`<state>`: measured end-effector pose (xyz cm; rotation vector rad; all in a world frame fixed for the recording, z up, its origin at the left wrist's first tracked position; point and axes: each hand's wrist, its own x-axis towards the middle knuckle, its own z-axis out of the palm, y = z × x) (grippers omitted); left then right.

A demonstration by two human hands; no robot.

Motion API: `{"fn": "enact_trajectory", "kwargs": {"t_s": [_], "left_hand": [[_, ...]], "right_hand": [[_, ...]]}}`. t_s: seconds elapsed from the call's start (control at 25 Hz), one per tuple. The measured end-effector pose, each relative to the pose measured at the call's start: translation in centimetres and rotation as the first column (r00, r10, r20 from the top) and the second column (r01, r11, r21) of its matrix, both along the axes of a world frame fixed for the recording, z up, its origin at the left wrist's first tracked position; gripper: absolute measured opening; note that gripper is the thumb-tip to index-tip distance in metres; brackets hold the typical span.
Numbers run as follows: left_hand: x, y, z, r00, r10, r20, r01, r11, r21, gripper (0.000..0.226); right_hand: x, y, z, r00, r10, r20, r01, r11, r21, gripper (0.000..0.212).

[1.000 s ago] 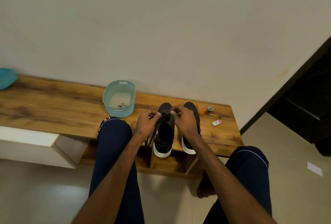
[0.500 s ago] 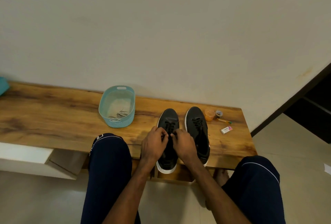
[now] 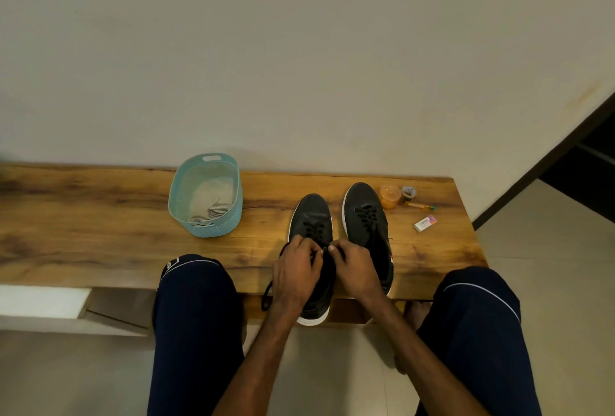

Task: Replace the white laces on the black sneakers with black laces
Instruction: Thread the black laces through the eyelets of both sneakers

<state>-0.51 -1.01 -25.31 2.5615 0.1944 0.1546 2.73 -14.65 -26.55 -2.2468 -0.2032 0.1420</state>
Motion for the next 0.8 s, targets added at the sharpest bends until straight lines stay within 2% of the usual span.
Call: {"fn": "enact_trajectory", "kwargs": {"t_s": [0.32, 0.52, 0.64, 0.8], "left_hand": [[0.0, -0.4, 0.0, 0.999, 0.034, -0.02, -0.032, 0.994, 0.1, 0.02], [-0.1, 0.0, -0.3, 0.999, 0.043, 0.014, -0.042, 0.997, -0.061, 0.014], [-0.1, 0.3, -0.5, 0.996, 0.084, 0.004, -0.082, 0.985, -0.155, 0.015], [-0.1, 0.8, -0.4, 0.998, 0.051, -0.034, -0.056, 0.986, -0.159, 0.018]], "right_hand": [[-0.7, 0.2, 0.1, 1.0, -0.001, 0.025, -0.001, 0.997, 0.078, 0.017], [-1.0, 0.3, 0.1, 1.0, -0.029, -0.011, 0.031, 0.986, 0.165, 0.015], [-0.8, 0.8, 0.3, 0.997, -0.065, -0.049, 0.074, 0.975, 0.21, 0.006], [-0.3, 1.5, 0.5, 0.991, -0.119, -0.063, 0.13, 0.967, 0.219, 0.009]]}}
